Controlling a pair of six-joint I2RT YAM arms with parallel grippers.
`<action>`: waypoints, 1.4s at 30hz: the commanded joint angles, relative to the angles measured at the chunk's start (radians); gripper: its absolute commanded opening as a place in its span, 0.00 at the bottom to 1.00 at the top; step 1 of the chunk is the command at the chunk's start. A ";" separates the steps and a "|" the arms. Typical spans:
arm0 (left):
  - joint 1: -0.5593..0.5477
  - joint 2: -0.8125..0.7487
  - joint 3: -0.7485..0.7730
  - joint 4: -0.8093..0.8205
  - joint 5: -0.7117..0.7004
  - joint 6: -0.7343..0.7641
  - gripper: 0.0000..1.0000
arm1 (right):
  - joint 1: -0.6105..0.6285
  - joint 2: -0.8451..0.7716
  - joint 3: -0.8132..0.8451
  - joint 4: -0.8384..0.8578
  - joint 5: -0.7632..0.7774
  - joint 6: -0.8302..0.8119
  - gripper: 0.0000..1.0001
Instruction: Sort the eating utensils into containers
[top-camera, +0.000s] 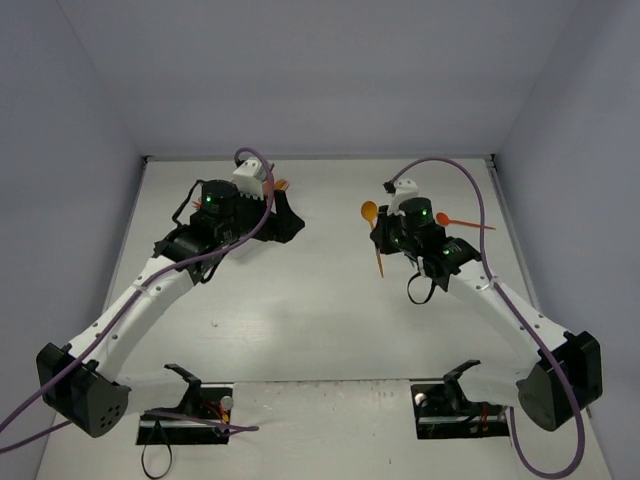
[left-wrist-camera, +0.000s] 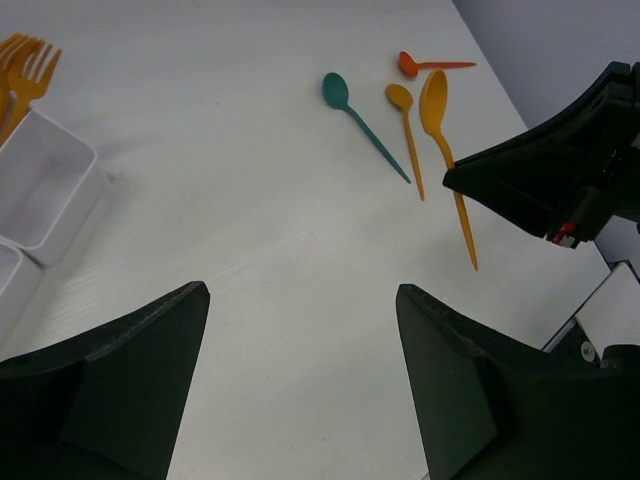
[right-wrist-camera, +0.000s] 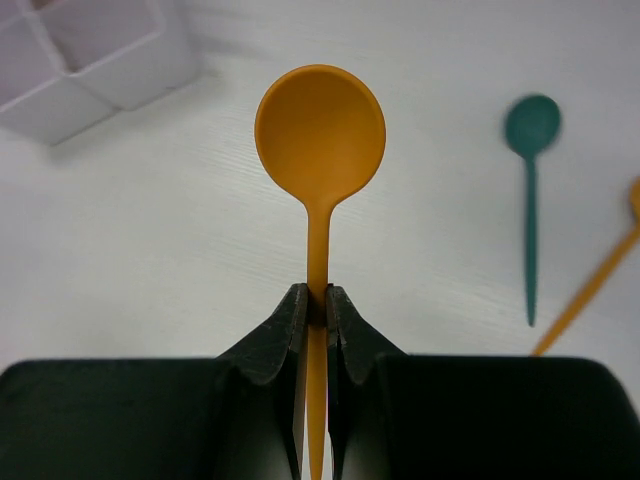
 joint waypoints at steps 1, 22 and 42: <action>-0.057 0.023 0.090 0.075 0.016 -0.014 0.73 | 0.053 -0.037 0.068 0.045 -0.218 -0.106 0.00; -0.159 0.130 0.201 -0.013 -0.089 -0.036 0.57 | 0.202 -0.002 0.137 0.045 -0.308 -0.129 0.00; -0.166 0.063 0.149 -0.089 -0.241 -0.044 0.00 | 0.240 0.057 0.161 0.045 -0.215 -0.127 0.60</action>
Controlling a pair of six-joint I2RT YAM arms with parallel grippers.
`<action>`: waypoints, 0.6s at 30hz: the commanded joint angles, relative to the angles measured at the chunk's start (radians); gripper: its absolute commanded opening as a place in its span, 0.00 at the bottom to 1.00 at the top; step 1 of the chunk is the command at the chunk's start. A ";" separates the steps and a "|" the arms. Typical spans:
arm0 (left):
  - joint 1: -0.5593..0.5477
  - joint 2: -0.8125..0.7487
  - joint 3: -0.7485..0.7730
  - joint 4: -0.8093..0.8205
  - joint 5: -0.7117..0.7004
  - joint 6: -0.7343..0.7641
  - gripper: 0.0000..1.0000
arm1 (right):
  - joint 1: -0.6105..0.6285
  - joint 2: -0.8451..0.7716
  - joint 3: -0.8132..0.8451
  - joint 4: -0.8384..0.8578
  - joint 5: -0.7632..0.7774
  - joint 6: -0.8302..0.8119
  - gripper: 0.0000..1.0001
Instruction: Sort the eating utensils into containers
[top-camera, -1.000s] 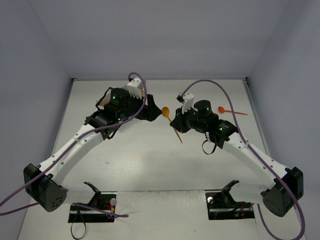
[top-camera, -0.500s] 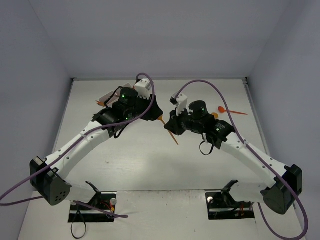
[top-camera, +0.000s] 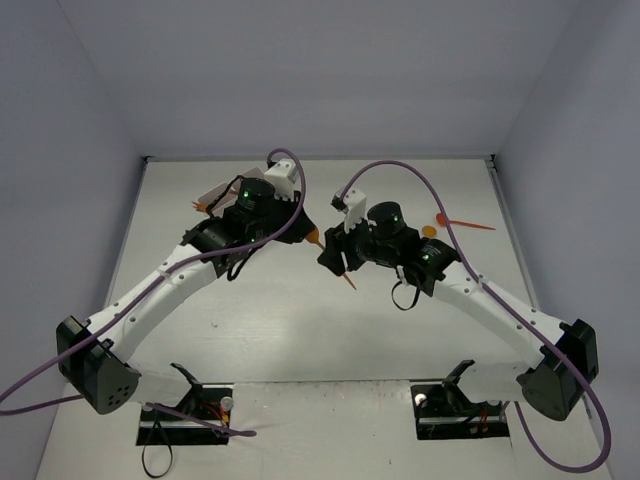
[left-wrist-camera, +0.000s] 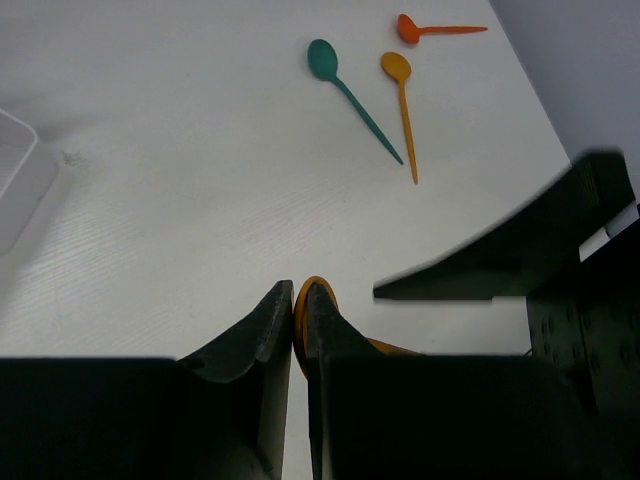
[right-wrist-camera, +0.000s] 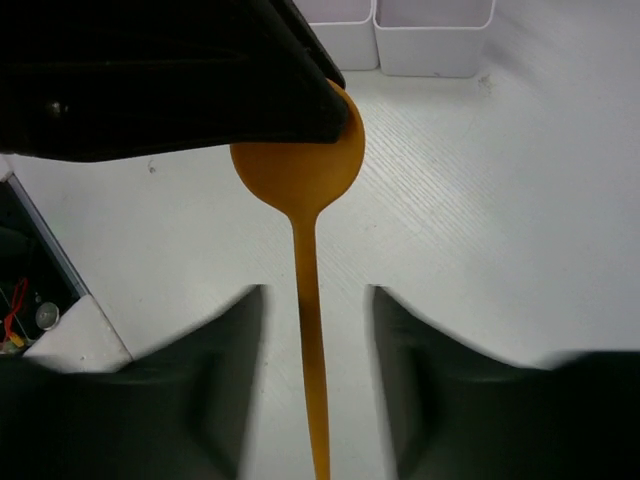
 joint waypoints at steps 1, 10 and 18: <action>-0.006 -0.089 -0.002 -0.010 -0.132 0.011 0.00 | 0.006 0.024 0.056 0.052 0.060 0.009 0.73; 0.035 -0.193 -0.087 -0.060 -0.645 0.068 0.00 | -0.023 0.000 0.027 0.021 0.254 0.063 0.92; 0.227 -0.184 -0.138 -0.008 -0.866 0.057 0.00 | -0.152 -0.063 -0.037 -0.005 0.264 0.109 0.93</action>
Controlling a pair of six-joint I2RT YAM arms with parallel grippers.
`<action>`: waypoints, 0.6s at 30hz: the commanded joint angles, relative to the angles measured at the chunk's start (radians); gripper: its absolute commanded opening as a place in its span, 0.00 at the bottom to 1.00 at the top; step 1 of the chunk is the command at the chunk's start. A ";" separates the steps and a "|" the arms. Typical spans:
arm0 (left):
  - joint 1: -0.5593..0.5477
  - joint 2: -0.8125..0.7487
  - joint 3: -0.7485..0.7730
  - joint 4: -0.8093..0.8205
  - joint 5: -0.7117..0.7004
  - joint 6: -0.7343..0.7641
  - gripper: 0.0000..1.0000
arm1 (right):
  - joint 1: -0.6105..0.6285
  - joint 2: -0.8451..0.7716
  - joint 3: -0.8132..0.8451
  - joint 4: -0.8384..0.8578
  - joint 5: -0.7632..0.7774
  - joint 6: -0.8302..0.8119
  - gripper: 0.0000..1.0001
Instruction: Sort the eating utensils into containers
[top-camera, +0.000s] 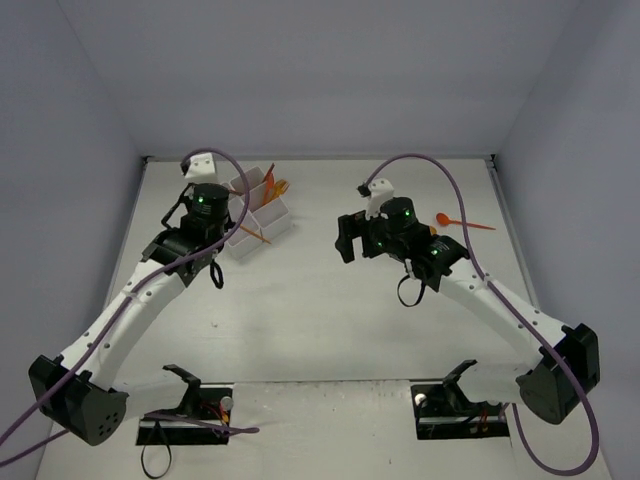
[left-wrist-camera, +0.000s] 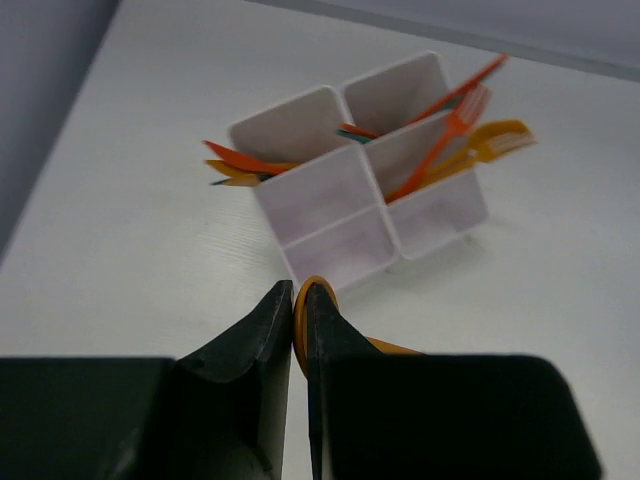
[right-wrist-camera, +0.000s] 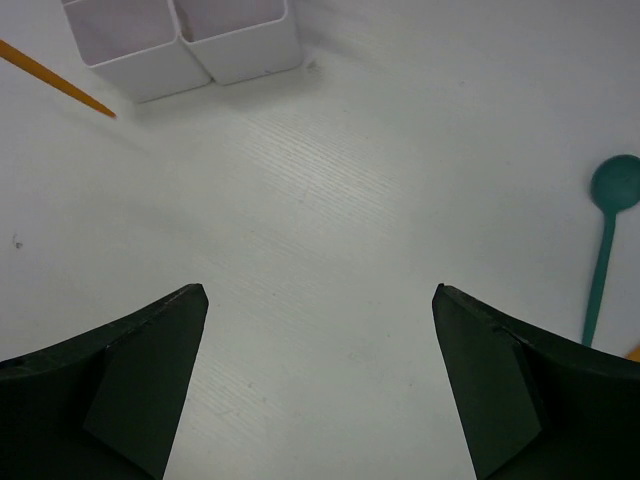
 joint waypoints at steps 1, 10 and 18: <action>0.076 -0.003 -0.034 0.107 -0.227 0.017 0.00 | -0.083 -0.075 -0.035 0.017 0.013 0.040 0.93; 0.142 0.119 -0.085 0.312 -0.325 -0.002 0.00 | -0.118 -0.107 -0.081 0.007 0.009 0.033 0.93; 0.143 0.254 -0.065 0.398 -0.325 -0.078 0.00 | -0.130 -0.121 -0.099 -0.007 0.030 0.025 0.94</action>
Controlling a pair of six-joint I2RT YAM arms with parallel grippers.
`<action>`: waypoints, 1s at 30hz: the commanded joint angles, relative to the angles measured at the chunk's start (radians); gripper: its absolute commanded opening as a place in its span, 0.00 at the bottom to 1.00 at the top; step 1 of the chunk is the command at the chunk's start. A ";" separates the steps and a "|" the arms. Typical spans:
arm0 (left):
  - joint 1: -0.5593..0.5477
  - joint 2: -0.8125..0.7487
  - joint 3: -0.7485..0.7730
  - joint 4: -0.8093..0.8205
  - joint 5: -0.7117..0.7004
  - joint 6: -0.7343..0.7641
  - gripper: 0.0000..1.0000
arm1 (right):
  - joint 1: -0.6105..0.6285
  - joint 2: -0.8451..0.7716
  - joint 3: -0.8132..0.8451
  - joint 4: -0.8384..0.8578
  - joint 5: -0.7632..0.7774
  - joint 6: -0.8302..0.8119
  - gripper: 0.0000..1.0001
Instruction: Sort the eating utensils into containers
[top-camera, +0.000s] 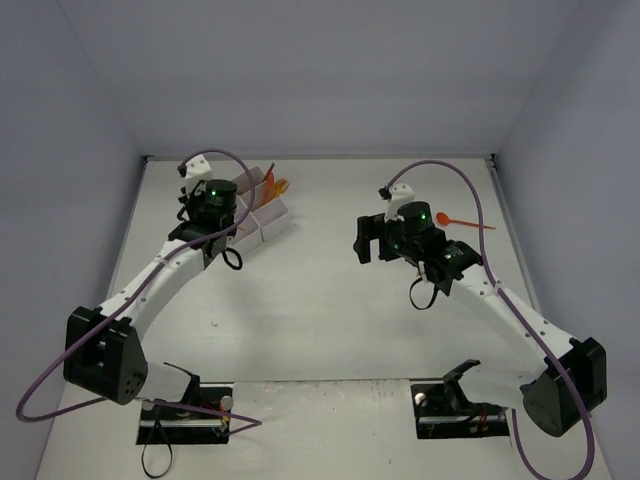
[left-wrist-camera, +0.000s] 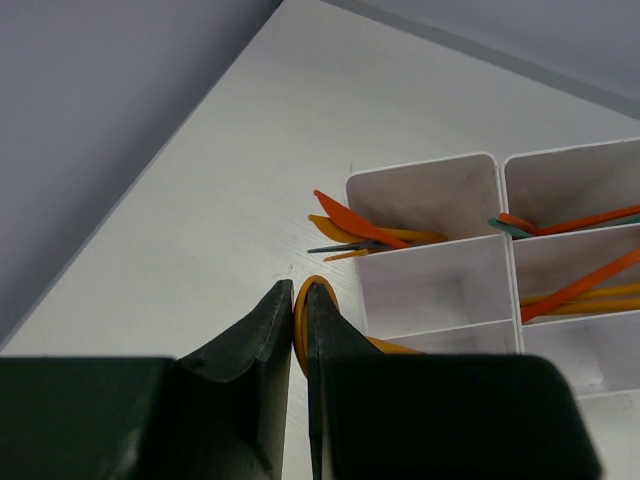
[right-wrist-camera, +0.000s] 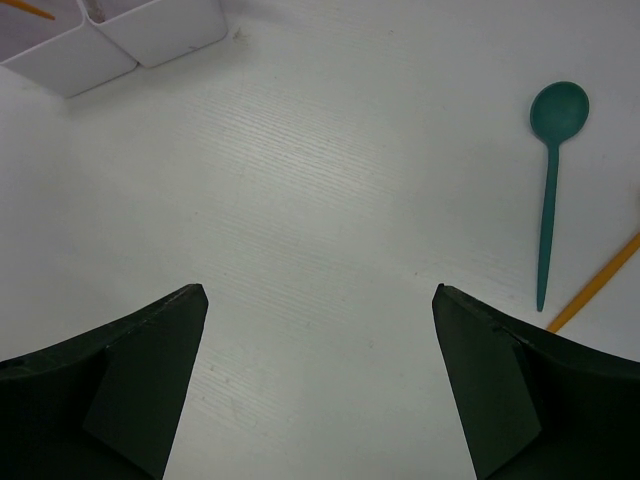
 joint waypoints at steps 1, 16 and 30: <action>0.006 0.043 0.036 0.111 -0.019 -0.085 0.00 | -0.012 -0.042 -0.004 0.023 0.031 -0.001 0.94; -0.001 0.092 -0.068 0.151 0.074 -0.239 0.09 | -0.045 0.022 -0.003 0.002 0.111 0.054 0.94; -0.004 0.077 -0.088 0.132 0.121 -0.228 0.53 | -0.193 0.307 0.148 -0.017 0.148 0.169 0.92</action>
